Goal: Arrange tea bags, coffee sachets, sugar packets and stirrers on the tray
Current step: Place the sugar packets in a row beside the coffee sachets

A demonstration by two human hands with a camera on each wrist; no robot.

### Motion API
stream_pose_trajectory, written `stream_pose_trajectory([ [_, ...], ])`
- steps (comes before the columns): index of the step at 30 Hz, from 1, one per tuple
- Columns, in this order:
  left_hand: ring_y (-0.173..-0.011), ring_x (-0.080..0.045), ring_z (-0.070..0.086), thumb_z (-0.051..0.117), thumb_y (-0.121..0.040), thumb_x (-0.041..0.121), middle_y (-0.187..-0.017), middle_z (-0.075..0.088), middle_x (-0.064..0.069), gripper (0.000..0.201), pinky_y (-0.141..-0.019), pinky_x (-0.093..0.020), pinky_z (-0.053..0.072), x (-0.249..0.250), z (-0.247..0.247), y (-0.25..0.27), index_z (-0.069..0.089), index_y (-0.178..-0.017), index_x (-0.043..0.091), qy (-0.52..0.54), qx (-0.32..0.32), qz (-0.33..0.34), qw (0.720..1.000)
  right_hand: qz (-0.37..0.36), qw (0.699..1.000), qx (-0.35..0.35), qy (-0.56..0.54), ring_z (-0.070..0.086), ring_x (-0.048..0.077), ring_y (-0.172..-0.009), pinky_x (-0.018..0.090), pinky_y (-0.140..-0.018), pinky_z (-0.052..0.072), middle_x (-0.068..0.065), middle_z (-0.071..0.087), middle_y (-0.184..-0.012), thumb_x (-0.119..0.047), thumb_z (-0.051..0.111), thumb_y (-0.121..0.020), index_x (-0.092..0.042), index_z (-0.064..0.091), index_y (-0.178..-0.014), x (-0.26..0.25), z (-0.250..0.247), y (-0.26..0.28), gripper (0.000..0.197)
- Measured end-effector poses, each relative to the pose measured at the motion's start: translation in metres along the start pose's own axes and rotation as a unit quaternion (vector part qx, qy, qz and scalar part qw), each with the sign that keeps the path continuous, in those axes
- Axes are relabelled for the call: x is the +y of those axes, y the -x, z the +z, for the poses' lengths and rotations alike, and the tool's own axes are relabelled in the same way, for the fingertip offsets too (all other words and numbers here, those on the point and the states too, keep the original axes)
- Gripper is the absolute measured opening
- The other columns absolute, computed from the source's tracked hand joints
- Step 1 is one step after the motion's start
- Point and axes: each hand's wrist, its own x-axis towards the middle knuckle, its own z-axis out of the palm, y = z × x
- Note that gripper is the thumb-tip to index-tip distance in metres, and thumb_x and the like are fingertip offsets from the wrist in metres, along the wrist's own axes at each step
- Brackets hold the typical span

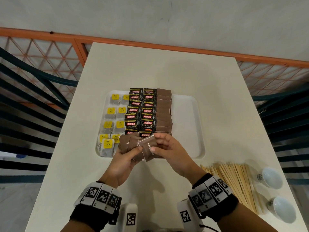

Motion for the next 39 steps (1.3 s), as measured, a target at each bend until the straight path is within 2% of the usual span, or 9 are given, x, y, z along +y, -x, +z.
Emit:
stream_pose_trajectory([
  [4, -0.081, -0.012, 0.068, 0.048, -0.088, -0.006, -0.085, 0.074, 0.003, 0.033, -0.065, -0.022, 0.056, -0.001, -0.001, -0.004, 0.061, -0.104, 0.020, 0.020, 0.020, 0.007, 1.000, -0.018, 0.999, 0.029, 0.008, 0.065, 0.012, -0.081, 0.024, -0.070, 0.055, 0.007, 0.069, -0.097, -0.003, 0.064, -0.083, -0.020, 0.063, -0.098, 0.002, 0.000, 0.000, 0.022],
  [8, -0.071, -0.011, 0.069, 0.049, -0.090, 0.001, -0.079, 0.073, -0.003, 0.021, -0.063, -0.022, 0.056, 0.002, 0.000, -0.004, 0.063, -0.101, 0.013, 0.048, 0.010, -0.009, 0.999, -0.223, 0.938, 0.156, 0.214, 0.056, -0.001, -0.078, 0.010, -0.068, 0.044, -0.007, 0.061, -0.086, -0.004, 0.070, -0.078, -0.026, 0.067, -0.082, 0.004, -0.005, -0.004, 0.022],
  [13, -0.092, -0.017, 0.069, 0.052, -0.087, 0.001, -0.103, 0.071, -0.009, 0.026, -0.070, -0.025, 0.056, 0.007, 0.005, -0.005, 0.060, -0.112, 0.007, 0.049, -0.003, -0.009, 0.999, -0.340, 0.888, 0.088, 0.296, 0.056, 0.002, -0.092, 0.013, -0.080, 0.049, -0.006, 0.055, -0.096, -0.004, 0.069, -0.075, -0.012, 0.073, -0.091, 0.014, -0.005, -0.005, 0.019],
  [16, -0.084, -0.015, 0.069, 0.052, -0.086, -0.005, -0.092, 0.073, -0.003, 0.028, -0.063, -0.023, 0.056, 0.007, 0.002, -0.007, 0.060, -0.108, 0.009, 0.021, 0.018, -0.002, 1.000, -0.272, 0.932, 0.068, 0.231, 0.059, 0.007, -0.096, 0.023, -0.083, 0.054, -0.007, 0.056, -0.101, -0.017, 0.068, -0.077, -0.022, 0.072, -0.093, 0.014, -0.007, -0.002, 0.017],
  [20, -0.093, -0.020, 0.066, 0.055, -0.084, -0.007, -0.102, 0.069, -0.008, 0.034, -0.067, -0.025, 0.056, 0.006, 0.001, -0.007, 0.059, -0.113, 0.009, -0.017, 0.012, -0.006, 1.000, -0.085, 0.986, 0.080, 0.120, 0.066, 0.015, -0.085, 0.042, -0.082, 0.057, 0.003, 0.067, -0.092, -0.017, 0.068, -0.082, -0.035, 0.061, -0.094, 0.005, -0.010, -0.007, 0.022],
  [23, -0.099, -0.024, 0.065, 0.056, -0.085, -0.004, -0.107, 0.068, -0.011, 0.031, -0.071, -0.027, 0.055, 0.005, 0.002, -0.006, 0.060, -0.113, 0.009, -0.032, 0.001, -0.021, 0.999, 0.005, 0.992, 0.044, 0.115, 0.063, 0.019, -0.079, 0.040, -0.083, 0.056, 0.003, 0.068, -0.084, -0.015, 0.065, -0.084, -0.030, 0.065, -0.082, 0.002, -0.015, -0.009, 0.015],
  [28, -0.083, -0.018, 0.070, 0.051, -0.089, 0.000, -0.098, 0.070, -0.010, 0.024, -0.072, -0.028, 0.058, 0.007, -0.001, -0.007, 0.062, -0.109, 0.008, 0.043, 0.015, -0.024, 0.999, 0.012, 0.993, 0.060, 0.101, 0.054, 0.000, -0.060, 0.008, -0.055, 0.043, -0.003, 0.064, -0.074, -0.013, 0.062, -0.087, -0.018, 0.065, -0.080, -0.004, -0.032, -0.014, 0.009],
  [32, -0.080, -0.019, 0.071, 0.047, -0.091, 0.001, -0.090, 0.072, -0.010, 0.020, -0.070, -0.027, 0.059, 0.012, -0.007, -0.008, 0.063, -0.102, 0.006, 0.085, 0.029, -0.032, 0.995, 0.020, 0.988, 0.125, 0.093, 0.044, 0.005, -0.058, 0.004, -0.046, 0.036, -0.003, 0.057, -0.071, -0.010, 0.060, -0.088, -0.009, 0.064, -0.090, -0.009, -0.051, -0.031, 0.005],
  [39, -0.089, -0.026, 0.070, 0.039, -0.092, 0.003, -0.097, 0.073, -0.012, 0.028, -0.079, -0.033, 0.057, 0.019, -0.010, -0.007, 0.060, -0.109, 0.008, 0.116, 0.013, -0.040, 0.992, 0.057, 0.975, 0.153, 0.149, 0.057, 0.016, -0.088, 0.022, -0.077, 0.043, 0.005, 0.066, -0.093, -0.013, 0.062, -0.087, -0.006, 0.068, -0.097, -0.002, -0.060, -0.056, 0.014],
])
